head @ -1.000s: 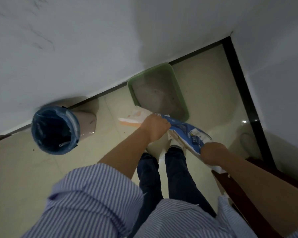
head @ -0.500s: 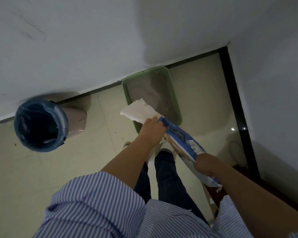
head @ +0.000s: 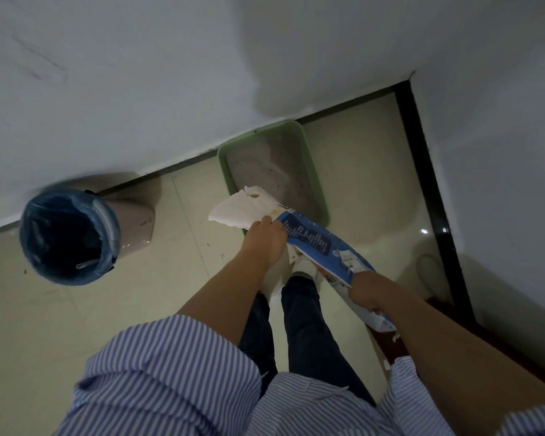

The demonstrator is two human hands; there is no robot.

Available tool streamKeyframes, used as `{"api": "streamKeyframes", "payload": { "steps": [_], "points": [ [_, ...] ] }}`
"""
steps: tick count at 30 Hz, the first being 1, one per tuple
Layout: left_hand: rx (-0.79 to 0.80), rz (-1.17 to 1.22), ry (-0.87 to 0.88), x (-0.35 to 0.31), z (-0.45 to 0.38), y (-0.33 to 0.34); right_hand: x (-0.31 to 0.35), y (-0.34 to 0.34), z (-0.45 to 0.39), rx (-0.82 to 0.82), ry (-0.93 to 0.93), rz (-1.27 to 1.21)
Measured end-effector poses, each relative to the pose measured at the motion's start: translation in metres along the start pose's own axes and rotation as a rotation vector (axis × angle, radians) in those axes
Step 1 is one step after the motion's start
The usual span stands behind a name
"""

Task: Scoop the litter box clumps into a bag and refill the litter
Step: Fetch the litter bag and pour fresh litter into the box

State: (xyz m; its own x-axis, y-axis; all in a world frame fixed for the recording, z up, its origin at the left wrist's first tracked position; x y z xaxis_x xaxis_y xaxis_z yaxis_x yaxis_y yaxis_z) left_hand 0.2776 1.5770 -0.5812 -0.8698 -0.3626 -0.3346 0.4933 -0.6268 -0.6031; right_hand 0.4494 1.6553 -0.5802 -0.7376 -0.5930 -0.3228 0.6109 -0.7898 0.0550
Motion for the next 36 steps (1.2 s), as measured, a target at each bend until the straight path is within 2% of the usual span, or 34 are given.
{"api": "streamKeyframes", "payload": {
  "steps": [7, 15, 19, 24, 27, 30, 34, 36],
  "points": [
    [0.032, 0.059, -0.058, 0.004, -0.003, 0.009, 0.000, 0.000, 0.009, 0.063, 0.076, 0.028],
    [0.021, 0.008, -0.011, -0.001, -0.008, 0.011, -0.005, 0.004, 0.005, 0.038, 0.088, 0.057],
    [0.007, 0.001, -0.004, 0.000, -0.008, 0.010, 0.002, 0.008, 0.008, 0.033, 0.022, 0.070],
    [-0.015, -0.029, 0.042, 0.001, -0.010, 0.008, 0.008, 0.005, 0.016, -0.158, -0.096, 0.120],
    [0.008, -0.013, 0.080, -0.001, -0.010, 0.001, 0.005, 0.003, 0.024, -0.316, -0.094, 0.268],
    [-0.019, 0.013, 0.078, 0.001, -0.003, -0.014, 0.010, 0.006, 0.030, -0.392, -0.132, 0.434],
    [-0.260, -0.183, 0.299, -0.012, 0.006, -0.041, 0.017, 0.006, 0.035, -0.442, -0.230, 0.590],
    [-0.306, -0.164, 0.310, -0.004, 0.003, -0.037, 0.017, 0.003, 0.028, -0.458, -0.267, 0.625]
  ]
}}
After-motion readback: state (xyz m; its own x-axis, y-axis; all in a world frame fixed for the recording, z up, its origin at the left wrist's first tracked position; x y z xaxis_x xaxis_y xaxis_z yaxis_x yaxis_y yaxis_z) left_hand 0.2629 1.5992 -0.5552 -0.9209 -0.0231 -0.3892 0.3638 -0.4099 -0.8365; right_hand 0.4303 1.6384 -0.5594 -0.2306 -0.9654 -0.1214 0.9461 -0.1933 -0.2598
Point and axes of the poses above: each hand's wrist, its own z-axis away from the middle knuckle, its own y-axis out of the palm, x = y × z, the point moved 9 cm from there along -z, towards the middle knuckle, and after that the axes turned 15 degrees about y, right-handed, at the moved point
